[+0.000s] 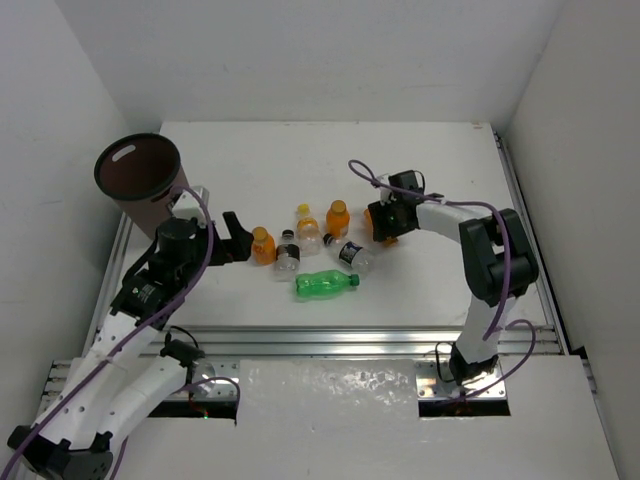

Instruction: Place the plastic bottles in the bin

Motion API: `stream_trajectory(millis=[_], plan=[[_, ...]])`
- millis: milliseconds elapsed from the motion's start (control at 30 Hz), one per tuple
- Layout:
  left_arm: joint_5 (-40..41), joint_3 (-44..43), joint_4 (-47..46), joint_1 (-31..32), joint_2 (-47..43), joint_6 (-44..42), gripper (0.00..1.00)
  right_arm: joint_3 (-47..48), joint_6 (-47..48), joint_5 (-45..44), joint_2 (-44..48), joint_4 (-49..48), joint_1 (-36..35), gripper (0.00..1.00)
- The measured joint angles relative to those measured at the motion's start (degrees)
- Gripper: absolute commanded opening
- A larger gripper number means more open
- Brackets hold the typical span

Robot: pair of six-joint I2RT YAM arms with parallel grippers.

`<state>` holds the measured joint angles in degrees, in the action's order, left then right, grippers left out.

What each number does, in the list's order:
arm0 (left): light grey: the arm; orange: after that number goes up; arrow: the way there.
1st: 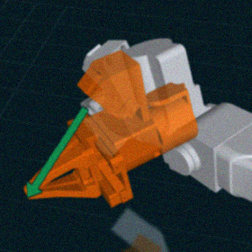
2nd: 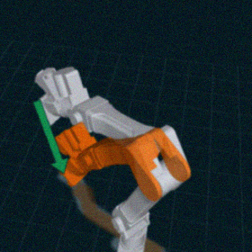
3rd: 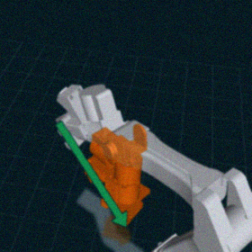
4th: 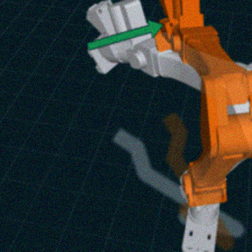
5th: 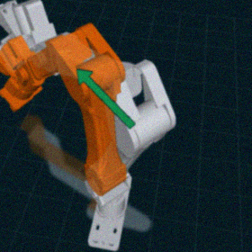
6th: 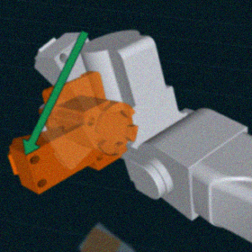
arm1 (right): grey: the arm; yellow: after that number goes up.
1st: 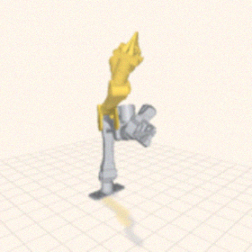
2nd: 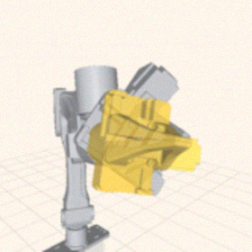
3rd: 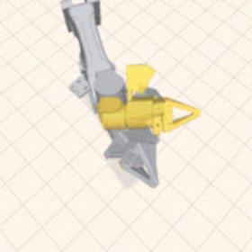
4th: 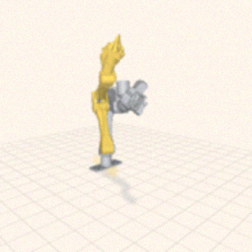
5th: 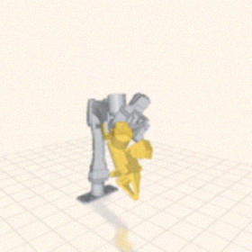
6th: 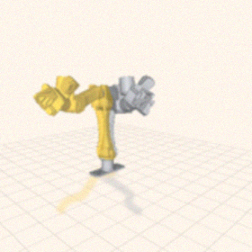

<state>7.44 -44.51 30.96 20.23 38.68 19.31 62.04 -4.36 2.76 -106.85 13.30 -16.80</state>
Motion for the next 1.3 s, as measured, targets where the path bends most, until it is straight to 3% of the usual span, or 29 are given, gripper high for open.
stream_trajectory(millis=[133,300,400,500,600,767,933,1000,1100,1133,1167,1200,1267,1300], plan=[[0.02,-0.04,0.07,0.0,0.17,-0.04,1.0,-0.31,-0.52,1.4,0.42,-1.73,1.31,0.32],[-3.39,-2.69,0.31,0.0,1.03,0.52,1.0,-5.09,-1.53,0.28,11.74,-1.14,1.77,0.3],[-10.84,-7.85,-1.7,0.02,4.87,1.62,1.0,-5.16,-3.5,1.99,22.6,-0.15,1.7,0.3],[-21.09,-12.61,-7.89,1.05,10.93,4.31,1.0,-5.01,-7.23,10.45,32.94,-0.66,1.68,0.31],[-26.23,-17.55,-14.12,6.75,17.33,7.34,1.0,-5.31,-12.83,22.88,38.56,-4.04,1.4,0.32],[-28.13,-25.46,-18.67,15.85,28.85,9.44,1.0,-8.2,-21.57,38.38,41.59,-10.73,-2.6,0.31],[-27.17,-26.82,-20.13,17.53,32.48,10.54,0.99,-8.37,-24.83,45.57,42.69,-12.48,-7.72,0.31],[-27.28,-26.86,-20.81,17.64,32.98,11.23,0.93,-8.41,-25.77,46.58,43.5,-13.09,-8.22,0.32],[-27.82,-27.21,-22.45,18.45,33.24,11.91,0.63,-8.76,-26.82,47.25,44.28,-13.92,-8.15,0.34],[-28.59,-27.26,-23.15,18.49,33.29,12.31,0.42,-8.83,-27.08,47.19,44.46,-14.12,-8.15,0.36],[-28.94,-27.45,-23.71,18.75,33.33,12.41,0.31,-8.94,-27.45,47.52,44.57,-14.43,-8.15,0.39],[-28.98,-27.54,-23.87,18.84,33.33,12.44,0.15,-9.01,-27.67,47.41,44.7,-14.84,-8.13,0.48],[-28.79,-27.96,-23.69,18.84,33.35,12.7,0.05,-9.22,-28.26,47.45,45.03,-15.67,-8.09,0.71],[-28.26,-28.48,-23.08,18.84,33.4,12.72,0.03,-9.46,-28.68,47.45,45.22,-16.41,-8.09,0.97]])
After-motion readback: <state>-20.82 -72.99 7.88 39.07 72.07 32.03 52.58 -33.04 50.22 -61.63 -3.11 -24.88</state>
